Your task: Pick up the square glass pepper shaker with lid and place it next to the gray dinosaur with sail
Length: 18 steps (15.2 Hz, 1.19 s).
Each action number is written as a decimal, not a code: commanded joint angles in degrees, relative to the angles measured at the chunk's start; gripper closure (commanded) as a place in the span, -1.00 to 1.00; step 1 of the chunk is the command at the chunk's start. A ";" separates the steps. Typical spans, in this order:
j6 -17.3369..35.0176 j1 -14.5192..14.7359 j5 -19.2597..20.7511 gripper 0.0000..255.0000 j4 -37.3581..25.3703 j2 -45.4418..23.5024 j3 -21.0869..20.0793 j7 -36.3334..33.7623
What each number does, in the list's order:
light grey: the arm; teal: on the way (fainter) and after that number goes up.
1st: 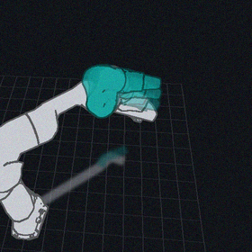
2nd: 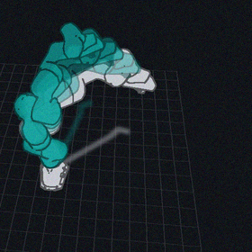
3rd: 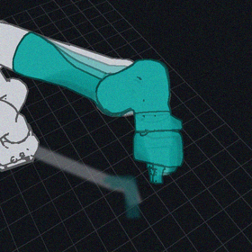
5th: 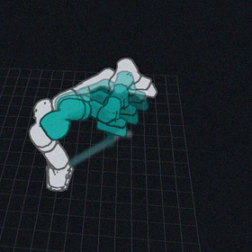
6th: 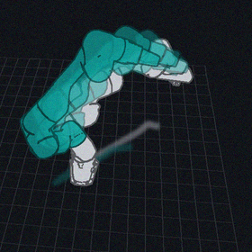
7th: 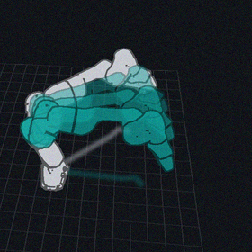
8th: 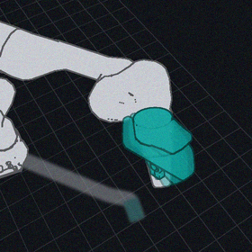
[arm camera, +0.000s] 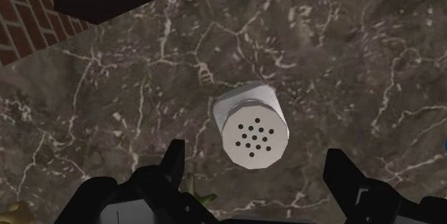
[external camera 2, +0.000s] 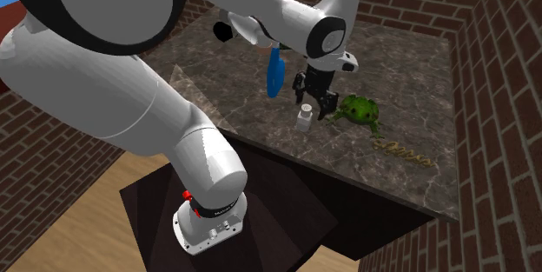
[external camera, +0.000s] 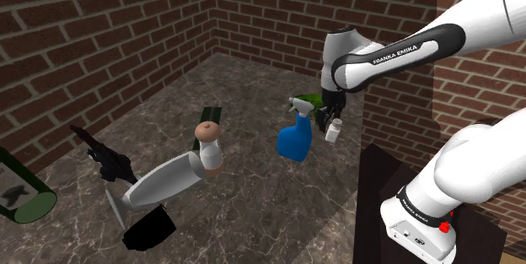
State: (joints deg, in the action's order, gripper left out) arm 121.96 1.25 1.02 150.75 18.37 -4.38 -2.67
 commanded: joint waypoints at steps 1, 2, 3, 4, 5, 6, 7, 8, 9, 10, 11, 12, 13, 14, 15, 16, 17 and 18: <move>1.83 -0.07 0.11 -1.00 0.95 -0.84 0.01 -0.04; 2.35 -0.09 0.14 -1.00 1.25 -1.07 0.01 -0.06; 2.36 -0.09 0.14 -1.00 1.24 -1.08 0.01 -0.06; 2.36 -0.09 0.14 -1.00 1.24 -1.09 0.01 -0.06; 2.36 -0.09 0.14 -1.00 1.24 -1.09 0.01 -0.06; 2.36 -0.09 0.14 -1.00 1.24 -1.09 0.01 -0.06; 2.36 -0.09 0.14 -1.00 1.24 -1.09 0.01 -0.06; 2.36 -0.09 0.14 -1.00 1.24 -1.09 0.01 -0.06; 2.36 -0.09 0.14 -1.00 1.24 -1.09 0.01 -0.06; 2.36 -0.09 0.14 1.00 1.24 -1.08 0.01 -0.06; 2.36 -0.09 0.14 1.00 1.24 -1.08 0.01 -0.06; 2.36 -0.09 0.14 1.00 1.24 -1.08 0.01 -0.06; 2.35 -0.09 0.15 1.00 1.23 -1.09 0.02 -0.05; 2.37 -0.09 0.15 1.00 1.23 -1.10 0.02 -0.05; 2.37 -0.09 0.15 1.00 1.23 -1.11 0.01 -0.05; 2.37 -0.09 0.15 1.00 1.23 -1.11 0.01 -0.05; 2.39 -0.09 0.15 1.00 1.23 -1.13 0.01 -0.06; 2.38 -0.09 0.15 1.00 1.22 -1.12 0.01 -0.06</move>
State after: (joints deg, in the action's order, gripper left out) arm 124.34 1.18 1.15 151.95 17.27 -4.39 -2.72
